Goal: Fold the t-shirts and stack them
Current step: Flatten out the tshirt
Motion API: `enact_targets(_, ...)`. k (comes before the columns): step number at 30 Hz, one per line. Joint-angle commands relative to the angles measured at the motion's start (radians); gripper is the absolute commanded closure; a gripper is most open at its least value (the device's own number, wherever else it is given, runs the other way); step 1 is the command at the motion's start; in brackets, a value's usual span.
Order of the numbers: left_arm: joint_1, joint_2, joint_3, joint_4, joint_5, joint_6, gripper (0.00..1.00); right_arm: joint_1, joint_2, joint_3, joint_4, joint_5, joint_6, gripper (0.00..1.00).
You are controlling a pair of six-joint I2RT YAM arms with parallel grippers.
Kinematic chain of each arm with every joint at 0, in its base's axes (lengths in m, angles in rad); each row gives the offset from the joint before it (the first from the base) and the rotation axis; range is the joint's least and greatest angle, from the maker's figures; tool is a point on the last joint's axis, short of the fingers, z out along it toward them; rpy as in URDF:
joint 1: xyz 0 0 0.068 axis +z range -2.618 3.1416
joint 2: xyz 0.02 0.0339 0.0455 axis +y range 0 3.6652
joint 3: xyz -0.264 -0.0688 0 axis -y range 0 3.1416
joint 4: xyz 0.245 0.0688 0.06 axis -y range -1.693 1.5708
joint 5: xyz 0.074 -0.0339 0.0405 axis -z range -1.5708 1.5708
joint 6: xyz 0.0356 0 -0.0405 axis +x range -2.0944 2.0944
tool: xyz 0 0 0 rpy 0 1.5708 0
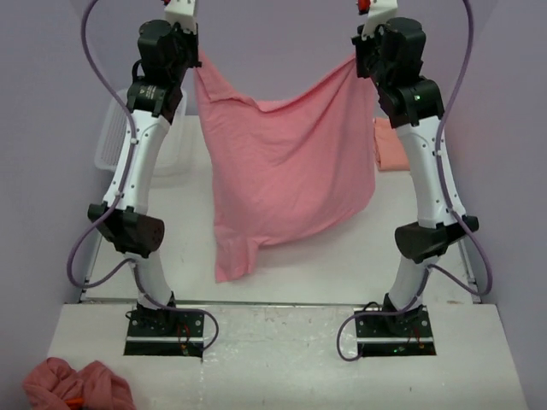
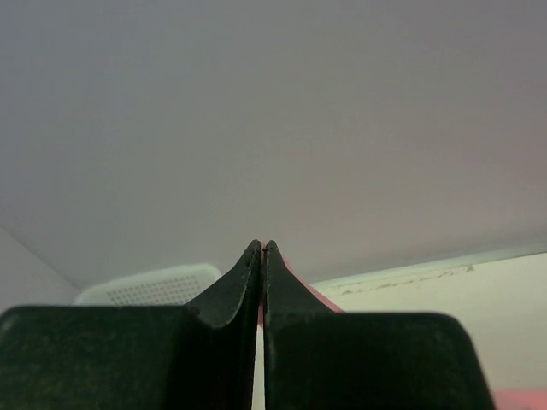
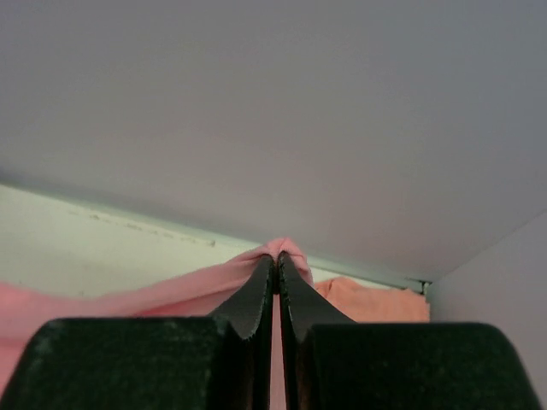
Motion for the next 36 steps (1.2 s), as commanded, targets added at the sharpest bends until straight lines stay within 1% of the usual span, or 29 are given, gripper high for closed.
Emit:
enact_targets(1,0.057,0.094,0.055,0.082,0.048,0.0,1.0,-0.066,0.053,-0.028,0.066,-0.084,0.043,1.0)
enact_targets(3,0.072,0.15,0.006,0.131,0.048,0.006,1.0,-0.096,0.137,-0.058,0.083,-0.11,0.051,1.0)
enact_targets(4,0.075,0.165,-0.052,0.183,0.048,0.012,1.0,-0.103,0.168,-0.061,0.091,-0.111,0.048,1.0)
enact_targets(6,0.078,0.202,-0.089,0.219,0.053,0.03,1.0,-0.126,0.252,-0.055,0.089,-0.108,0.052,1.0)
enact_targets(8,0.081,0.279,-0.06,0.2,0.062,0.018,1.0,-0.14,0.283,-0.069,0.091,-0.116,0.057,1.0)
enact_targets(9,0.081,0.294,-0.045,0.179,0.079,0.012,1.0,-0.145,0.289,-0.084,0.091,-0.122,0.06,1.0)
enact_targets(11,0.08,0.282,-0.074,0.191,0.084,-0.006,1.0,-0.145,0.27,-0.104,0.099,-0.117,0.057,1.0)
enact_targets(12,0.08,0.236,-0.097,0.205,0.097,-0.021,1.0,-0.142,0.251,-0.126,0.103,-0.125,0.062,1.0)
enact_targets(13,0.078,0.209,-0.133,0.219,0.102,-0.029,1.0,-0.142,0.198,-0.14,0.112,-0.125,0.063,1.0)
enact_targets(15,0.074,0.121,-0.155,0.208,0.11,-0.043,1.0,-0.131,0.144,-0.147,0.088,-0.119,0.062,1.0)
enact_targets(17,0.066,0.051,-0.183,0.18,0.108,-0.049,1.0,-0.117,0.047,-0.156,0.071,-0.111,0.056,1.0)
enact_targets(18,0.051,-0.029,-0.195,0.171,0.107,-0.054,1.0,-0.098,0.003,-0.196,0.066,-0.11,0.042,1.0)
enact_targets(19,0.043,-0.069,-0.226,0.154,0.104,-0.055,1.0,-0.084,-0.043,-0.225,0.075,-0.099,0.036,1.0)
enact_targets(20,0.025,-0.151,-0.236,0.138,0.097,-0.061,1.0,-0.059,-0.139,-0.28,0.079,-0.09,0.031,1.0)
enact_targets(22,0.0,-0.241,-0.294,0.11,0.096,-0.066,1.0,-0.038,-0.227,-0.316,0.06,-0.067,0.034,1.0)
enact_targets(23,-0.012,-0.293,-0.322,0.105,0.087,-0.068,1.0,-0.025,-0.308,-0.33,0.051,-0.053,0.034,1.0)
enact_targets(24,-0.064,-0.473,-0.385,0.085,0.068,-0.08,1.0,0.045,-0.421,-0.391,0.028,-0.012,0.028,1.0)
enact_targets(25,-0.064,-0.474,-0.396,0.07,0.068,-0.08,1.0,0.045,-0.422,-0.391,0.016,-0.012,0.028,1.0)
enact_targets(26,-0.073,-0.508,-0.401,0.053,0.07,-0.08,1.0,0.064,-0.457,-0.4,0.007,0.019,0.031,1.0)
enact_targets(27,-0.089,-0.573,-0.399,0.035,0.071,-0.116,1.0,0.105,-0.524,-0.422,-0.001,0.043,0.034,1.0)
enact_targets(29,-0.093,-0.626,-0.379,-0.026,0.085,-0.132,1.0,0.146,-0.588,-0.437,-0.026,0.082,0.037,1.0)
enact_targets(30,-0.093,-0.675,-0.353,-0.047,0.106,-0.149,1.0,0.189,-0.644,-0.448,-0.038,0.118,0.043,1.0)
enact_targets(33,-0.093,-0.753,-0.32,-0.106,0.155,-0.167,1.0,0.257,-0.707,-0.434,-0.072,0.178,0.055,1.0)
enact_targets(36,-0.093,-0.783,-0.252,-0.166,0.197,-0.187,1.0,0.306,-0.747,-0.416,-0.13,0.221,0.069,1.0)
